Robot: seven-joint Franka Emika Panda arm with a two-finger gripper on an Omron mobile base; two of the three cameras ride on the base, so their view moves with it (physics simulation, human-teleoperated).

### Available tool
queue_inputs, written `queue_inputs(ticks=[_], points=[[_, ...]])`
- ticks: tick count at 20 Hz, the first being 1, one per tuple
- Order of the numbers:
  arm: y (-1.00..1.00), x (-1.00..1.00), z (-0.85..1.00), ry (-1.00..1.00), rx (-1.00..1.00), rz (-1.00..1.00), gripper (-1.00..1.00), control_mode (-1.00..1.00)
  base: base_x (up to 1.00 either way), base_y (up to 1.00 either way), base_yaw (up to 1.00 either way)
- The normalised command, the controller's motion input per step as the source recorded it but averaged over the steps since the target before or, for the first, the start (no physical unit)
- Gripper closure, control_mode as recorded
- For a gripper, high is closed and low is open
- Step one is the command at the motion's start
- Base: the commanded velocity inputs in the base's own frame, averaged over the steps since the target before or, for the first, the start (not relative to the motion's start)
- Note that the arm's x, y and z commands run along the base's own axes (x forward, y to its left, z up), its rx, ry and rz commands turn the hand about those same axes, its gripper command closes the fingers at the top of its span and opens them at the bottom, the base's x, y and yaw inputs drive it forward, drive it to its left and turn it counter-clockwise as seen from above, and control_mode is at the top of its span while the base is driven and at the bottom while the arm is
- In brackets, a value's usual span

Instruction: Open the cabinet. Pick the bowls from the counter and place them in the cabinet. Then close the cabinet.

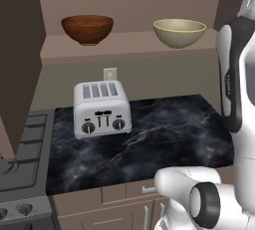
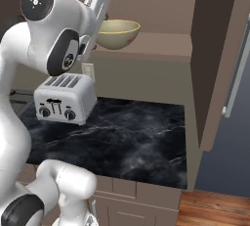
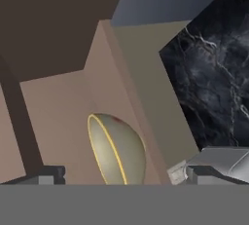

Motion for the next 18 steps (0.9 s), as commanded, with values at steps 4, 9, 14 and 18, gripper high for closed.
queue_inputs(ticks=[4,9,14,18], points=[[0.0,-0.96,0.29,-0.01,0.0,0.0,-1.0,-1.0,0.0,0.0,0.0],[0.0,-0.72,0.04,-0.06,0.0,0.01,-1.0,-1.0,0.0,0.0,0.0],[0.0,-0.48,-0.14,-0.1,0.0,0.02,-1.0,-1.0,0.0,0.0,0.0],[0.0,-0.46,-0.35,-0.12,0.0,0.02,-1.0,-1.0,0.0,0.0,0.0]])
